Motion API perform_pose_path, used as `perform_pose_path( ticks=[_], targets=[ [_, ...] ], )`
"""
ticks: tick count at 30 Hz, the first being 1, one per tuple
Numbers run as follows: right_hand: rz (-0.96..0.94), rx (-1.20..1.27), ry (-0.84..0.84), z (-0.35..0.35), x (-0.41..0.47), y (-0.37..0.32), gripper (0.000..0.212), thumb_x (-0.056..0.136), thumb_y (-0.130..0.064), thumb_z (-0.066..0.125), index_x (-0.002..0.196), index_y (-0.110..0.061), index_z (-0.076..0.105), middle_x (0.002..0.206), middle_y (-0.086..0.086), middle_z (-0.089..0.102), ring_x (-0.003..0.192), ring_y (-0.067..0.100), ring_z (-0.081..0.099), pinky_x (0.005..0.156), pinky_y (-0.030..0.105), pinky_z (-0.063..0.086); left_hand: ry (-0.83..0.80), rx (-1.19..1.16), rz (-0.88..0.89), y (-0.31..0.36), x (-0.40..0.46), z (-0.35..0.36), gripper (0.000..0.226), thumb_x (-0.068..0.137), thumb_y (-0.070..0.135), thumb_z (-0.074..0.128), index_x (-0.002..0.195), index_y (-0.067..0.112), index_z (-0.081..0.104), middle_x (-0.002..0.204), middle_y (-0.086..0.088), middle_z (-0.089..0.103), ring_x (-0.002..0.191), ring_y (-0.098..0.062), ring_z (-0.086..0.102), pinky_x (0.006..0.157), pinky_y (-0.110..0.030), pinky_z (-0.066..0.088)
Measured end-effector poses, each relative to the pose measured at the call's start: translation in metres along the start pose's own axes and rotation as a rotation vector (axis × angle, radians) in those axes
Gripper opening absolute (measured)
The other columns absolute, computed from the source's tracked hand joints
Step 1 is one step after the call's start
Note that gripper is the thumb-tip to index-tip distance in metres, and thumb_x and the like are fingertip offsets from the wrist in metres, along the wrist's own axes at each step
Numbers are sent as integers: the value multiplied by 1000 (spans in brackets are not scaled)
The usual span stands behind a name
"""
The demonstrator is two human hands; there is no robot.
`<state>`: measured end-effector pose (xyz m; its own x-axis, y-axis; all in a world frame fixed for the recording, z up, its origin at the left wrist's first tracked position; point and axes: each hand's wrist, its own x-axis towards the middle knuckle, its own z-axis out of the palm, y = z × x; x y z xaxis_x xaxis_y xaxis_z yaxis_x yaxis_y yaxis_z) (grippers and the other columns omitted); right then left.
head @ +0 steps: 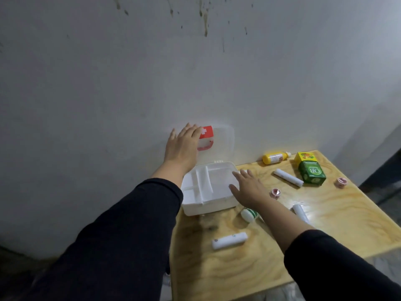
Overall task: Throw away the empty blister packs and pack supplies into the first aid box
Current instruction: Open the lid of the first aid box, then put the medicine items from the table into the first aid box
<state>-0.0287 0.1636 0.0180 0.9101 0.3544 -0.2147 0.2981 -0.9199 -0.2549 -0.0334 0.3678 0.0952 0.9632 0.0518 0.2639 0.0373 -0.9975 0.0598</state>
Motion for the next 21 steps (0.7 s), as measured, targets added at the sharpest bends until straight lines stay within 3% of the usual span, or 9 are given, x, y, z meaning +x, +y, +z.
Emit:
perform_pose_path(
  ticks=[5, 8, 12, 17, 21],
  targets=[
    [81, -52, -4, -28, -10, 26, 51, 97, -41, 38, 144, -21, 38, 152, 6, 37, 145, 27, 24, 114, 48, 26, -122, -22, 146, 42, -3, -1, 53, 92, 5, 44, 143, 19, 44, 155, 1, 39, 148, -18, 27, 120, -44, 19],
    [138, -90, -50, -43, -23, 53, 50, 95, -42, 41, 141, -22, 42, 147, 6, 45, 137, 26, 39, 111, 42, 35, -393, -135, 137, 77, -5, 6, 45, 95, 12, 44, 138, 24, 52, 146, -1, 51, 133, -27, 48, 108, -43, 39],
    [215, -75, -125, -65, -44, 91, 49, 97, -34, 43, 143, -17, 39, 147, 6, 45, 133, 25, 45, 107, 34, 38, -678, -125, 187, 123, 0, 27, 43, 93, 24, 53, 136, 19, 56, 135, -5, 60, 121, -26, 57, 104, -39, 46],
    [311, -99, -174, -74, -45, 149, 46, 97, -33, 42, 137, -10, 49, 139, 12, 54, 125, 28, 51, 103, 34, 42, -778, -101, 217, 169, 12, 53, 42, 93, 25, 56, 134, 14, 57, 132, -6, 62, 118, -26, 59, 99, -34, 48],
    [350, -52, -153, -71, -26, 201, 48, 94, -35, 45, 135, -10, 51, 137, 12, 54, 125, 29, 51, 99, 32, 42, -813, -110, 175, 201, 31, 82, 40, 92, 26, 54, 129, 12, 62, 127, -8, 65, 114, -27, 62, 100, -40, 50]
  ],
)
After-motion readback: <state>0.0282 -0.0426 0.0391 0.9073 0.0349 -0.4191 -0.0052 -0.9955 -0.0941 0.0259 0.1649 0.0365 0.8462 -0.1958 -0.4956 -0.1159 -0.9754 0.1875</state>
